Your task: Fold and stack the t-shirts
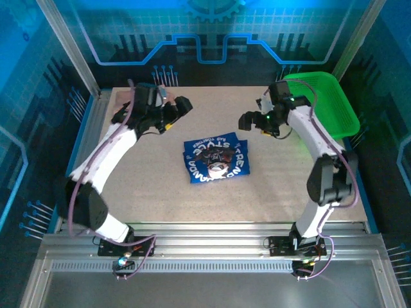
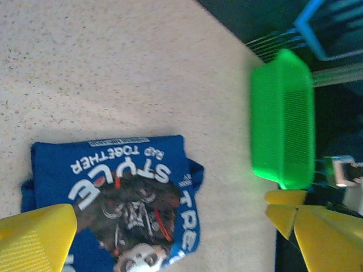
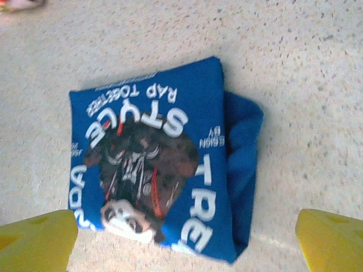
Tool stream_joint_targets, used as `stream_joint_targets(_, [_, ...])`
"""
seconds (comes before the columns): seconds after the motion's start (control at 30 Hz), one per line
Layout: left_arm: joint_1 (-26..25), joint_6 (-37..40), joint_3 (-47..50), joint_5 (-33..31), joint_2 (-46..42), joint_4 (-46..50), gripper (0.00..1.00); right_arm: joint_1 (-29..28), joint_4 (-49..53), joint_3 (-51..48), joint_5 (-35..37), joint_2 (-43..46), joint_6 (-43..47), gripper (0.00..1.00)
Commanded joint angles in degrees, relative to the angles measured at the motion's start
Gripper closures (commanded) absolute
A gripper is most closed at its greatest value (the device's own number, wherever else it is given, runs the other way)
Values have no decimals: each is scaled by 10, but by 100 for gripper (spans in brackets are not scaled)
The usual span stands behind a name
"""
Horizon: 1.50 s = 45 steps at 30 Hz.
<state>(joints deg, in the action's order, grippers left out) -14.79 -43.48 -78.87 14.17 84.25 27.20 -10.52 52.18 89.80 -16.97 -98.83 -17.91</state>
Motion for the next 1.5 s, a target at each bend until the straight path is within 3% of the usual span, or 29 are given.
stream_joint_targets(0.0, [-2,18,85,26,-54,35,1,7,-5,-75,-18,18,37,0])
stream_joint_targets(0.2, [-3,-10,248,49,-129,-20,1,-7,-83,-190,-59,103,10,0])
stream_joint_targets(0.4, [-21,-53,305,54,-93,-79,1,-49,-103,-252,-67,192,-4,0])
stream_joint_targets(0.93, [-79,-56,155,-34,154,-55,1,-59,-46,-298,-75,360,-13,0])
stream_joint_targets(1.23, [-98,-21,-3,-85,321,65,7,-45,-25,-289,-100,381,3,0])
stream_joint_targets(1.37, [-114,-3,-77,-109,390,119,19,-38,-25,-275,-108,382,5,0])
stream_joint_targets(1.47, [-128,19,-115,-122,427,161,34,-29,-15,-254,-110,382,13,0])
